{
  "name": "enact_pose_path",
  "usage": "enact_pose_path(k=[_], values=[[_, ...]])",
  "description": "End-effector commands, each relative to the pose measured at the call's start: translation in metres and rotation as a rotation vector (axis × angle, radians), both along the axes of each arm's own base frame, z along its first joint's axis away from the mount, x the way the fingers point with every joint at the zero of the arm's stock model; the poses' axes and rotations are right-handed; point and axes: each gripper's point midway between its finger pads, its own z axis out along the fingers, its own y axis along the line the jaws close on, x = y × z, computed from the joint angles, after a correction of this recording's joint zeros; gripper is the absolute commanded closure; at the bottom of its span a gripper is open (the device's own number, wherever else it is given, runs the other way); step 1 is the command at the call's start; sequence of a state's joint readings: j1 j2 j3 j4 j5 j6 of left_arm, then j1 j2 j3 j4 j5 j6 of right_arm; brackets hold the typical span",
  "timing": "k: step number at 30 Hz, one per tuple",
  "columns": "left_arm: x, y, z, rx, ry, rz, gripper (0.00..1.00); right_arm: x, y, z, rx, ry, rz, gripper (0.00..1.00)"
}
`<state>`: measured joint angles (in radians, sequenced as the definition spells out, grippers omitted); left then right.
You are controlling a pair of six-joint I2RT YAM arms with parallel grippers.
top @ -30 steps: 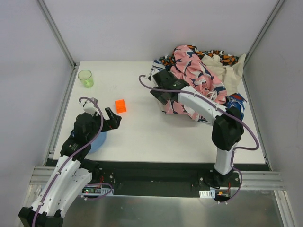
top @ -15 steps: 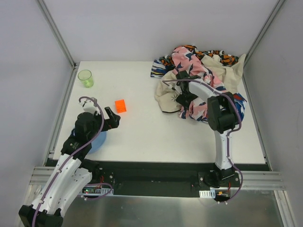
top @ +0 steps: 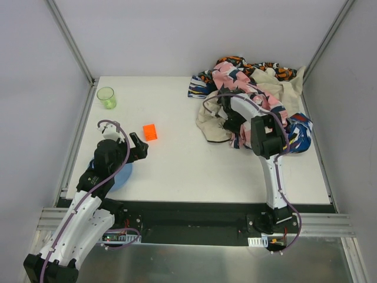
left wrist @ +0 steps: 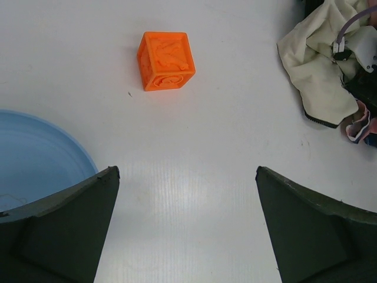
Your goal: Pick out a specific cloth from the pile
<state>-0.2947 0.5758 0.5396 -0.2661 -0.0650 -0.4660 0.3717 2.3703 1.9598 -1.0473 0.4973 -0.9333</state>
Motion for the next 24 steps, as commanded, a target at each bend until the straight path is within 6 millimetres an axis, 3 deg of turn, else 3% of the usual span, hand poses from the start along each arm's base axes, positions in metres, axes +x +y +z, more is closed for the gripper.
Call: enact_pose_path(k=[1, 4, 8, 10, 14, 20, 24], values=[[0.005, 0.004, 0.003, 0.012, -0.035, 0.021, 0.01, -0.012, -0.043, -0.036, -0.117, 0.154, -0.021, 0.44], [0.005, 0.007, 0.003, 0.02, -0.034, 0.033, 0.01, 0.007, -0.035, -0.031, -0.067, 0.03, -0.036, 0.99], [0.004, 0.008, 0.004, 0.02, -0.044, 0.039, 0.01, 0.018, -0.013, -0.003, 0.056, -0.176, -0.072, 0.99], [0.004, 0.01, 0.005, 0.021, -0.049, 0.048, 0.01, 0.011, 0.007, 0.016, 0.143, -0.272, -0.095, 0.99], [0.001, 0.013, 0.005, 0.022, -0.053, 0.064, 0.01, -0.026, 0.056, 0.042, 0.284, -0.37, -0.062, 0.99], [-0.002, 0.014, 0.007, 0.012, -0.065, 0.067, 0.01, -0.101, 0.122, 0.068, 0.383, -0.448, 0.016, 0.99], [-0.003, 0.014, 0.007, 0.009, -0.066, 0.065, 0.01, -0.12, 0.151, 0.122, 0.445, -0.594, 0.099, 1.0]])
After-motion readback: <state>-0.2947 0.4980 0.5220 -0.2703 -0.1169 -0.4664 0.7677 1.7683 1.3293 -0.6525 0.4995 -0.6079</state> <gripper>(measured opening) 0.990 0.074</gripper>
